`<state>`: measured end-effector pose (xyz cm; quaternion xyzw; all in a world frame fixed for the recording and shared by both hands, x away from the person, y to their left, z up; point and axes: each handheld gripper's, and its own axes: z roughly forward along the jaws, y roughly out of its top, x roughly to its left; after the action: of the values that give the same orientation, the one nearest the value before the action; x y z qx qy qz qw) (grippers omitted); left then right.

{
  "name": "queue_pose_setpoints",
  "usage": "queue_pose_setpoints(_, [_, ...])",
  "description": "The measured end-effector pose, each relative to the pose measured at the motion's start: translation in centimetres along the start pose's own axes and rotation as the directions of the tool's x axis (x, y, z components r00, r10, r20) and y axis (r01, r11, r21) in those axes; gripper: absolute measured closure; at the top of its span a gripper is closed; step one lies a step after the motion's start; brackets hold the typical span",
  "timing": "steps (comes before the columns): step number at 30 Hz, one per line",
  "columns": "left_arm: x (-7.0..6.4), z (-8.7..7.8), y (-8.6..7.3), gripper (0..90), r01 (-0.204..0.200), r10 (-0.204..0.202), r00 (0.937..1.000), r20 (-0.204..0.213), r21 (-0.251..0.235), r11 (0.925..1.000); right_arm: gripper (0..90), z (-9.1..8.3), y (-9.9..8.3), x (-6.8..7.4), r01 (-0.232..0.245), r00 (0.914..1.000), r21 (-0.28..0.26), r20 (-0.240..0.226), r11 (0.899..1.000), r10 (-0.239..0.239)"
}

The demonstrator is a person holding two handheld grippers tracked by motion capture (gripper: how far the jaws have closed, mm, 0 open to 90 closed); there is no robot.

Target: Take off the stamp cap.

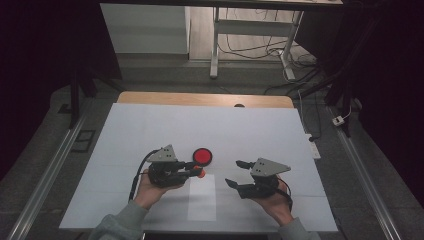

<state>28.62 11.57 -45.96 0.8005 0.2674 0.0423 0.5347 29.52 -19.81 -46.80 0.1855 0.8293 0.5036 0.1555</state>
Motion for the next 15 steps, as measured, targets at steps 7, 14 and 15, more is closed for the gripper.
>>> queue_pose_setpoints(7, [-0.1, 0.1, 0.0, 72.3, -0.002, 0.002, 1.0, -0.003, 0.0, 1.0, 29.6, 0.4, 0.1, 0.8, 0.018, 0.9996, 0.007, -0.022, 1.0, -0.018])
queue_pose_setpoints(14, [-0.1, 0.0, 0.1, 72.4, 0.001, -0.001, 1.0, 0.0, -0.009, 1.0, 29.7, 1.3, 0.3, 1.8, 0.038, 0.9984, 0.016, -0.043, 0.999, -0.037])
queue_pose_setpoints(15, [-0.1, 0.0, 0.1, 72.4, 0.001, -0.001, 1.0, 0.0, -0.01, 1.0, 29.7, 1.4, 0.3, 1.9, 0.037, 0.9982, 0.021, -0.047, 0.999, -0.036])
